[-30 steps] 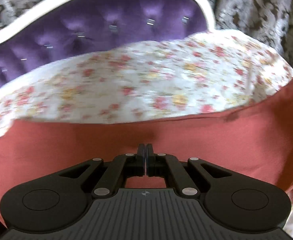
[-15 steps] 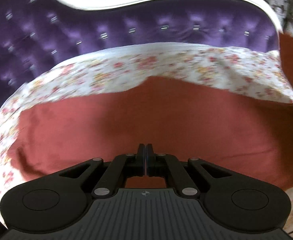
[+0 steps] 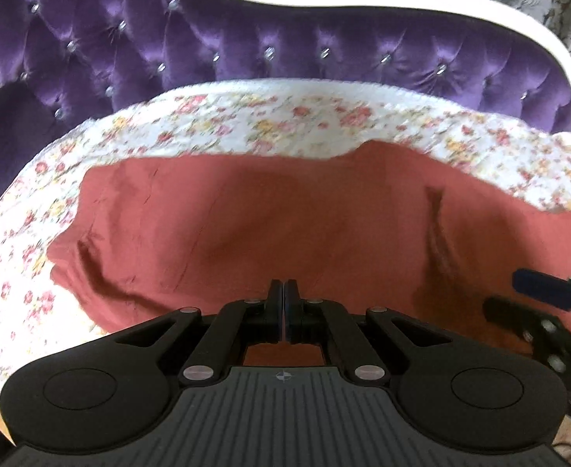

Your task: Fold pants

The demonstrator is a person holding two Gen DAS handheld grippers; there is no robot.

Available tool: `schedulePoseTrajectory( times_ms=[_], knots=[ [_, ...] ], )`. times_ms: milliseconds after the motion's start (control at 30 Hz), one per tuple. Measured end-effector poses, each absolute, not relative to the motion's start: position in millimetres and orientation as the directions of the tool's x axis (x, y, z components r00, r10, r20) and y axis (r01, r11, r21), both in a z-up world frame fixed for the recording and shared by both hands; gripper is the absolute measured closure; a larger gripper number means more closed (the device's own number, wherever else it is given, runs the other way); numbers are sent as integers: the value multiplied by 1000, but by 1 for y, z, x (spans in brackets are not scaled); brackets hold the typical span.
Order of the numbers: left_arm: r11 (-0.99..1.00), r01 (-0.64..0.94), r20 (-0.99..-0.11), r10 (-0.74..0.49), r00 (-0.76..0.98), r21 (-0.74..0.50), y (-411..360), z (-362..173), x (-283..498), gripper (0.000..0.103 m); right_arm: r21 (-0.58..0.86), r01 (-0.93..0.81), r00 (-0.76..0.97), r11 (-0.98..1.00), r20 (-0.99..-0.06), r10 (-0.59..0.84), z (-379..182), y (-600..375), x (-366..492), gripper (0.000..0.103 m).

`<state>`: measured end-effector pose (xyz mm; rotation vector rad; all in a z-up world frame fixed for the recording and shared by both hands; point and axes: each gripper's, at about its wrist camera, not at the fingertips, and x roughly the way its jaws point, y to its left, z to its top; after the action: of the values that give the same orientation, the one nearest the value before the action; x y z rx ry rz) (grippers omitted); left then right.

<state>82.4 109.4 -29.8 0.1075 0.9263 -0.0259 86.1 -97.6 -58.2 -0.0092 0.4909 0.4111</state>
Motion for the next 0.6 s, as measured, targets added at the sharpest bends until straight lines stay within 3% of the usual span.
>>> schedulePoseTrajectory(
  times_ms=[167,233,267,433,500,600],
  knots=[
    [988,148,-782,-56,620,47,73,-24,87,101,178,-230,859,957,-425,286,-46,-160,83,52],
    [982,184,-783,-84,617,40,56,-26,88,101,189,-120,870,975,-453,195,-50,-188,90,60],
    [979,202,-785,-100,612,33,47,-29,89,101,197,-65,870,978,-469,152,-52,-203,94,70],
    [969,246,-826,-144,545,-7,23,-56,94,101,210,82,838,974,-543,46,-74,-251,116,76],
    [970,243,-851,-117,512,13,19,-72,96,101,212,127,806,969,-592,24,-85,-261,128,94],
    [971,238,-849,-96,519,36,18,-81,93,100,256,130,809,958,-586,47,-90,-268,127,97]
  ],
)
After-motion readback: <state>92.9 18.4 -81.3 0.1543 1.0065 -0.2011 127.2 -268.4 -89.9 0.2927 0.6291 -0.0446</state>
